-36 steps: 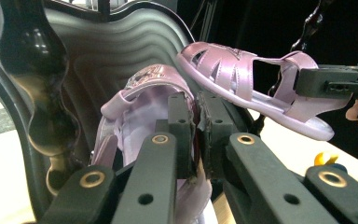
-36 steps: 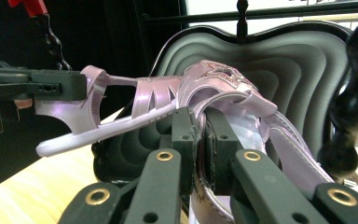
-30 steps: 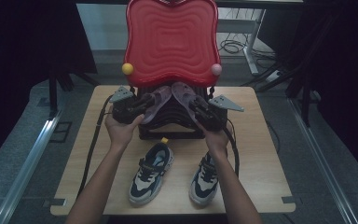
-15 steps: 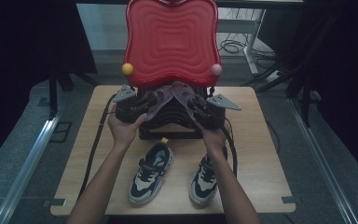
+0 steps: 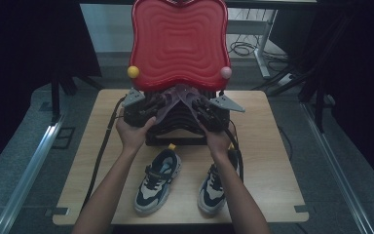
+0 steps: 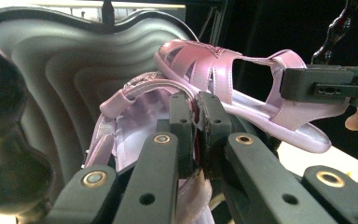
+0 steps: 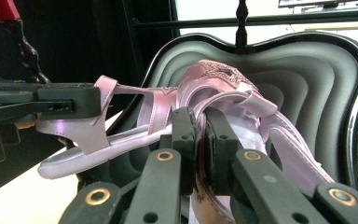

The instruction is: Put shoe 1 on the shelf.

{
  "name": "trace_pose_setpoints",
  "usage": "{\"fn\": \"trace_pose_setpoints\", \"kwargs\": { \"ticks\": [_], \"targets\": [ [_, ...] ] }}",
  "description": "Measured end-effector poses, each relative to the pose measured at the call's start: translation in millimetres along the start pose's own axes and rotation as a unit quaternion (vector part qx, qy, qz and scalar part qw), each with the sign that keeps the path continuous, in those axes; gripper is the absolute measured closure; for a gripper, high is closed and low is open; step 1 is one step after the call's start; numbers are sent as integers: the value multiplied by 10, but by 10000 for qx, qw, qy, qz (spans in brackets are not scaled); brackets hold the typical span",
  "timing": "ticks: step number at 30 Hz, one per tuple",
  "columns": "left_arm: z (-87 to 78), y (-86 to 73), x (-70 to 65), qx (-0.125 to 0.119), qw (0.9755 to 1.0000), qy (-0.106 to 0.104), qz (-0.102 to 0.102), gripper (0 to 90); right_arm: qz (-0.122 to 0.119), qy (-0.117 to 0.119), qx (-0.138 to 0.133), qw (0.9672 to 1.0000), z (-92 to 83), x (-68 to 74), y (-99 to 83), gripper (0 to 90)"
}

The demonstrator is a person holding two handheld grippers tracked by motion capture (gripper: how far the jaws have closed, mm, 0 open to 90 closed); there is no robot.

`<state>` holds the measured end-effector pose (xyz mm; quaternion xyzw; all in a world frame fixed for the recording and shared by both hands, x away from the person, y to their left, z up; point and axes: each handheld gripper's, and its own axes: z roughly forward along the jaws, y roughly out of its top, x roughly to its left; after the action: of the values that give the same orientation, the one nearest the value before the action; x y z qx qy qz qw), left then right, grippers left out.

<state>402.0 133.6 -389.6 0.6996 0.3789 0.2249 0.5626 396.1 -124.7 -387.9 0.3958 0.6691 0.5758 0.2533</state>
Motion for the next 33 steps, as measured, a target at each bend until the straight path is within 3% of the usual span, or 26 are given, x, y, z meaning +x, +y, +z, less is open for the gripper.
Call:
{"fn": "trace_pose_setpoints", "kwargs": {
  "ticks": [20,25,33],
  "targets": [
    [112,-48,-41,-428,9985,305,131,859,98,-315,-315,9990,111,14,-28,845],
    [120,-41,-42,-585,9972,422,198,860,76,-560,-434,9975,153,10,-31,846],
    [189,-91,-14,-578,9970,450,237,859,71,-775,-477,9958,270,-9,-81,846]
  ]
}}
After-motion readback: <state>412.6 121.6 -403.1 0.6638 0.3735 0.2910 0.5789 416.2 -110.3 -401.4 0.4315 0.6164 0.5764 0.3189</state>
